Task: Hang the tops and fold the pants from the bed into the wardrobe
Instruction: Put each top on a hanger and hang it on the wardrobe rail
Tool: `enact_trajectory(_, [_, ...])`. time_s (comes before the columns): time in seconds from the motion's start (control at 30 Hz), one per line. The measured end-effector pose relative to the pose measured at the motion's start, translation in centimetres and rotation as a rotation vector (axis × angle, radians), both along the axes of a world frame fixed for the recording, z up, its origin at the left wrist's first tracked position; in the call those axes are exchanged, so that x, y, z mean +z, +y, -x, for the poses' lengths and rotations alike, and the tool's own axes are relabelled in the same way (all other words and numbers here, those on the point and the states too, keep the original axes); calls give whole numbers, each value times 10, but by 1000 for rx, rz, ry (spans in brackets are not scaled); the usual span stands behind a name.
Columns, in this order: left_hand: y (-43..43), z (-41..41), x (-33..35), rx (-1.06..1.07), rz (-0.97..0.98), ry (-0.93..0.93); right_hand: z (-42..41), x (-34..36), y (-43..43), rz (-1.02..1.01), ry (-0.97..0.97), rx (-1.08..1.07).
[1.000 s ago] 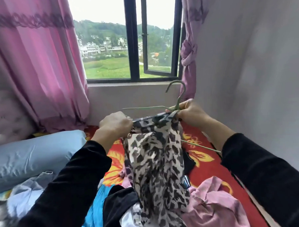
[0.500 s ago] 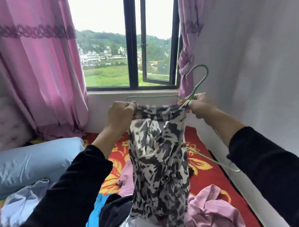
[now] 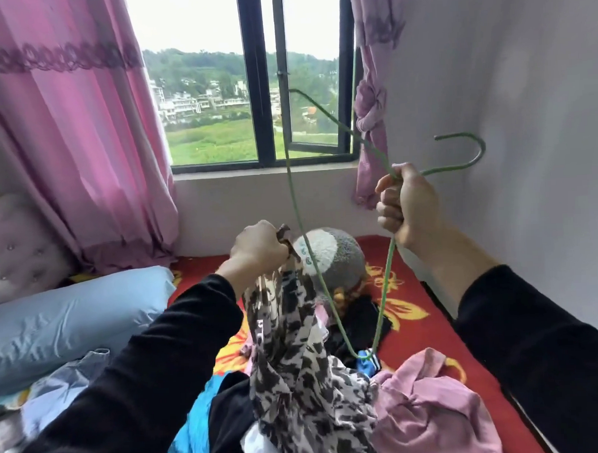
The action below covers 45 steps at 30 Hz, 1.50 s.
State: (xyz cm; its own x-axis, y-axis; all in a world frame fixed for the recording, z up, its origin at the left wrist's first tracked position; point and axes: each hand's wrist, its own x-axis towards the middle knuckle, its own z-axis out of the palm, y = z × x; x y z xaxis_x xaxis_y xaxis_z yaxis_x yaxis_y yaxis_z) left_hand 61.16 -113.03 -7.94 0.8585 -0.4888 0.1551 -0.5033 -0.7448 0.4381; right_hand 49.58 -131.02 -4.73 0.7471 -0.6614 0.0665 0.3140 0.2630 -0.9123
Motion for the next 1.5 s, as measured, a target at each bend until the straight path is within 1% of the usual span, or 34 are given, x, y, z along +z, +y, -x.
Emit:
enact_trajectory(0.07, [1, -3, 0, 5, 137, 157, -2, -1, 7, -140, -105, 1])
enact_trajectory(0.13, [3, -5, 2, -6, 309, 315, -6, -5, 17, -233, -187, -41])
enact_trajectory(0.2, [4, -8, 7, -8, 476, 429, -12, -13, 29, -274, -277, -109])
enact_trajectory(0.27, [6, -13, 13, 18, 576, 527, -18, -23, 40, -295, -351, -176])
enact_trajectory(0.33, [10, -21, 18, 8, 652, 625, -24, -34, 48, -307, -370, -215])
enact_trajectory(0.37, [12, -23, 21, 15, 688, 645, -27, -41, 51, -293, -351, -235])
enact_trajectory(0.43, [19, -33, 24, 52, 757, 673, -32, -54, 55, -217, -269, -279])
enact_trajectory(0.5, [24, -37, 28, 62, 818, 698, -36, -68, 53, -96, -156, -294])
enact_trajectory(0.6, [37, -40, 37, 89, 901, 663, -38, -85, 40, 195, 44, -245])
enact_trajectory(0.67, [44, -50, 34, 185, 946, 574, -34, -86, 29, 395, 173, -165])
enact_trajectory(0.77, [52, -61, 27, 298, 1015, 489, -29, -79, 18, 609, 250, -85])
enact_trajectory(0.83, [55, -67, 19, 336, 1069, 455, -29, -76, 12, 686, 260, -91])
enact_trajectory(0.87, [57, -70, 15, 347, 1063, 412, -29, -74, 9, 720, 260, -80])
enact_trajectory(0.93, [60, -73, 6, 356, 991, 318, -28, -70, 4, 839, 298, -37])
enact_trajectory(1.03, [65, -76, -2, 300, 815, 201, -27, -59, -1, 991, 382, -7])
enact_trajectory(1.1, [65, -73, -3, 231, 716, 126, -28, -47, -5, 1034, 399, -2])
enact_trajectory(1.2, [63, -67, 5, 121, 643, 55, -33, -22, -7, 1025, 405, -22])
enact_trajectory(1.23, [61, -64, 10, 72, 629, 50, -36, -15, -6, 1033, 431, -3])
enact_trajectory(1.27, [57, -59, 16, 16, 640, 62, -38, -8, -4, 1056, 493, 61])
enact_trajectory(1.33, [48, -43, 29, -126, 695, 131, -41, 2, 3, 1078, 622, 288])
enact_trajectory(1.37, [44, -35, 35, -212, 695, 164, -43, 6, 7, 1072, 628, 369])
enact_trajectory(1.43, [42, -19, 45, -361, 603, 244, -44, 17, 10, 1056, 553, 366])
enact_trajectory(1.5, [47, -14, 50, -394, 485, 281, -45, 27, 8, 1064, 539, 338])
